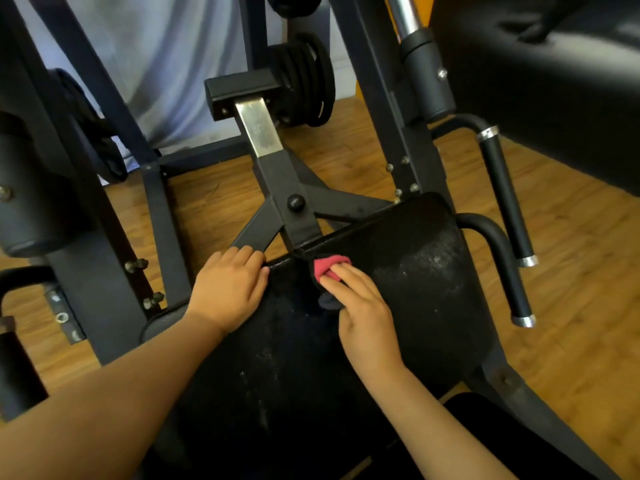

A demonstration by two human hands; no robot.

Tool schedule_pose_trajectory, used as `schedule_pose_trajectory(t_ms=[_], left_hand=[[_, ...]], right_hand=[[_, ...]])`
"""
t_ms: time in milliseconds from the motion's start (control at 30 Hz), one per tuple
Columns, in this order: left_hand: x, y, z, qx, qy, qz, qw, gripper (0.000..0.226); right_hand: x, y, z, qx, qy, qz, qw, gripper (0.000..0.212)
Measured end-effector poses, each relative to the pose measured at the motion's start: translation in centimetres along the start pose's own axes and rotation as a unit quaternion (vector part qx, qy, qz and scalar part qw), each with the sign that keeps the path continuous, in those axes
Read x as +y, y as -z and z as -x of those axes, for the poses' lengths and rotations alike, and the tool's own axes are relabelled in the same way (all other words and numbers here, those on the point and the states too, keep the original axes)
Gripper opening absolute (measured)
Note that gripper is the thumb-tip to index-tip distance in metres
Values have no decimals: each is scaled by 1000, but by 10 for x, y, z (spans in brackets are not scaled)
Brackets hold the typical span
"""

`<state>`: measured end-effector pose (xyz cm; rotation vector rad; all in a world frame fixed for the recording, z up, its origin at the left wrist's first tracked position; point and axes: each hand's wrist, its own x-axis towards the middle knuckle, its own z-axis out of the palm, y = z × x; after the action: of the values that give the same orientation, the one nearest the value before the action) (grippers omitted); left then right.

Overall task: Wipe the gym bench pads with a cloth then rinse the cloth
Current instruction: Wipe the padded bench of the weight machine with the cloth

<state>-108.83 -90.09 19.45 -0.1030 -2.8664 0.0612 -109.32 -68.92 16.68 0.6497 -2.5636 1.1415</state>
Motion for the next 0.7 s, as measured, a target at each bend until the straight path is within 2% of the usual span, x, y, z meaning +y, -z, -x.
schedule_pose_trajectory(t_ms=[133, 233, 367, 533, 633, 700], left_hand=[[53, 5, -44, 25, -100, 32, 994, 33], [89, -1, -84, 28, -119, 76, 990, 29], [123, -11, -133, -14, -170, 53, 984, 38], [133, -38, -155, -27, -102, 21, 994, 46], [134, -44, -153, -23, -102, 20, 994, 45], [134, -44, -154, -12, -102, 10, 995, 49]], right_hand=[[29, 35, -2, 41, -9, 16, 999, 57], [55, 59, -3, 83, -27, 30, 996, 59], [96, 91, -7, 126, -79, 40, 988, 62], [140, 117, -27, 190, -161, -18, 968, 55], [156, 107, -58, 223, -178, -44, 957, 52], [158, 93, -84, 215, -185, -68, 957, 52]])
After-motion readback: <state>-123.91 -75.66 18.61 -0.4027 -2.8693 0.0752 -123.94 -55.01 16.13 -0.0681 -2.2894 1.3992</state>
